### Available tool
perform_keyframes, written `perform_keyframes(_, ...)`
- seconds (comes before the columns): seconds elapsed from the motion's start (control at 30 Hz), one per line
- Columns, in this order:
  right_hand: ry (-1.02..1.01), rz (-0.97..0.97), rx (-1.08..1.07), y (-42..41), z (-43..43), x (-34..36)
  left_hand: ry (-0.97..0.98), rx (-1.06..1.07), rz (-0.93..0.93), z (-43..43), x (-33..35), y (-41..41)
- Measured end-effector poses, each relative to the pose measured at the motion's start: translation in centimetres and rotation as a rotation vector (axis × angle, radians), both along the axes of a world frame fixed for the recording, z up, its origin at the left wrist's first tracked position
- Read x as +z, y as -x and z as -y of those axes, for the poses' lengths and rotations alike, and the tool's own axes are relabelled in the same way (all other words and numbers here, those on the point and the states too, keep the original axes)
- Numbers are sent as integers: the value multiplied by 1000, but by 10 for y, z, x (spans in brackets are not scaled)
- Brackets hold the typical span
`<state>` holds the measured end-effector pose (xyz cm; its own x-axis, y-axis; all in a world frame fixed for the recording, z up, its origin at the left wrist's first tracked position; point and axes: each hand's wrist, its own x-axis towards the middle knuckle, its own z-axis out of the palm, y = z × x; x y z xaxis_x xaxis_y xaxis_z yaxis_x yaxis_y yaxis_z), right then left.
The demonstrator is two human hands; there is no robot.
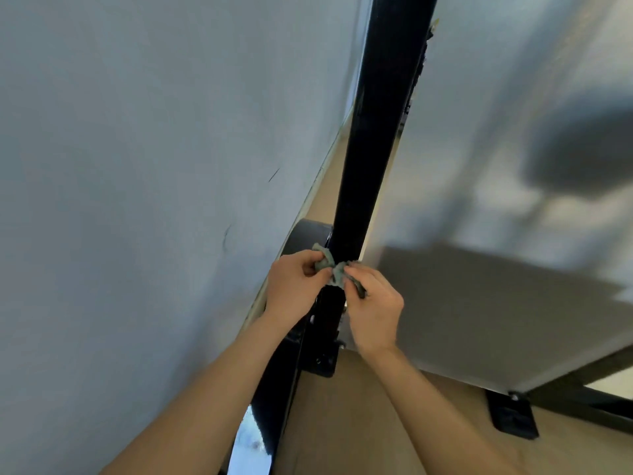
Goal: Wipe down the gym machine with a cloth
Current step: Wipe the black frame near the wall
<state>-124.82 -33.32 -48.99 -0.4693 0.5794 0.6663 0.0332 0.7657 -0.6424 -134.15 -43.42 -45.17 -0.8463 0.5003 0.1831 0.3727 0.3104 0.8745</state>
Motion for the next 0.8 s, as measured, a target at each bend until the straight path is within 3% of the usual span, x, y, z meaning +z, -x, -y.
perform_keyframes(0.13, 121, 80, 1, -3, 3, -26, 81, 38, -44, 3, -22, -15)
perform_keyframes(0.33, 723, 55, 46, -4, 5, -22, 26, 120, -36, 28, -29, -30)
perform_keyframes(0.47, 837, 43, 194, -10, 8, 7, 5, 276, -18, 48, -13, -20)
perform_keyframes(0.57, 745, 112, 330, -18, 11, 30, 0, 385, 20, 70, 1, -9)
perform_keyframes(0.63, 685, 181, 378, -21, 13, 35, 127, 353, 11, 87, 10, -5)
perform_keyframes(0.8, 699, 450, 411, -22, 22, 32, 673, 167, -126, 116, 18, 0)
